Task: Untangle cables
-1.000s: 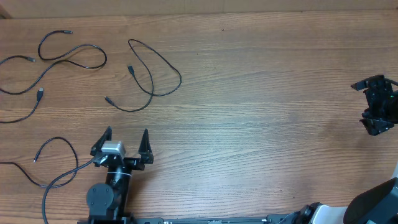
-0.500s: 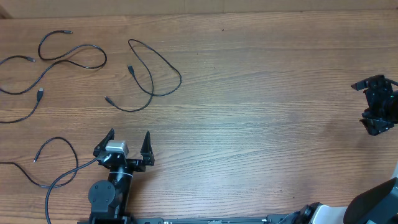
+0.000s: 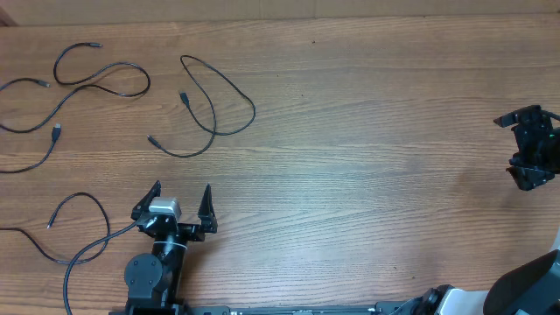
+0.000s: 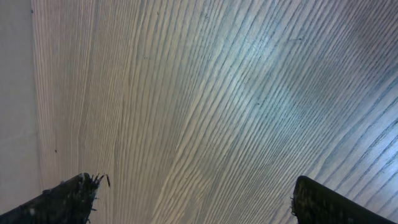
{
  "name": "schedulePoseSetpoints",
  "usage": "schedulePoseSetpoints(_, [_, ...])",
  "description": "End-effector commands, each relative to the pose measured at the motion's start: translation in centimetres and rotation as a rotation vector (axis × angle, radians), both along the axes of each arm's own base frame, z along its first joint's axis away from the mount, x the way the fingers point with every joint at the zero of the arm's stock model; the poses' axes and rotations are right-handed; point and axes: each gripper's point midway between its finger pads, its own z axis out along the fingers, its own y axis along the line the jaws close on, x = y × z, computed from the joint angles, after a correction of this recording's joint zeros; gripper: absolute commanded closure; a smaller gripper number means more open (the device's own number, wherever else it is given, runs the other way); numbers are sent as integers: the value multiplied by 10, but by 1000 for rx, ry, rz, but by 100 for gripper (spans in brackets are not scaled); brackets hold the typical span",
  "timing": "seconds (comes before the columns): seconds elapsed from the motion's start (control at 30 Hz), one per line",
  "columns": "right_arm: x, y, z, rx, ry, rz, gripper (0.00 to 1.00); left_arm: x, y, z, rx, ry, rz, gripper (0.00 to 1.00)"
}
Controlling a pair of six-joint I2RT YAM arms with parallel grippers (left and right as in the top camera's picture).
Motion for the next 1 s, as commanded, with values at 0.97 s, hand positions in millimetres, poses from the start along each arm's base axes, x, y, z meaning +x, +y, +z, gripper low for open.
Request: schedulePoseSetpoints(0.97, [20, -8, 55, -140, -206, 11, 0, 0, -2, -1, 18, -4, -12, 0])
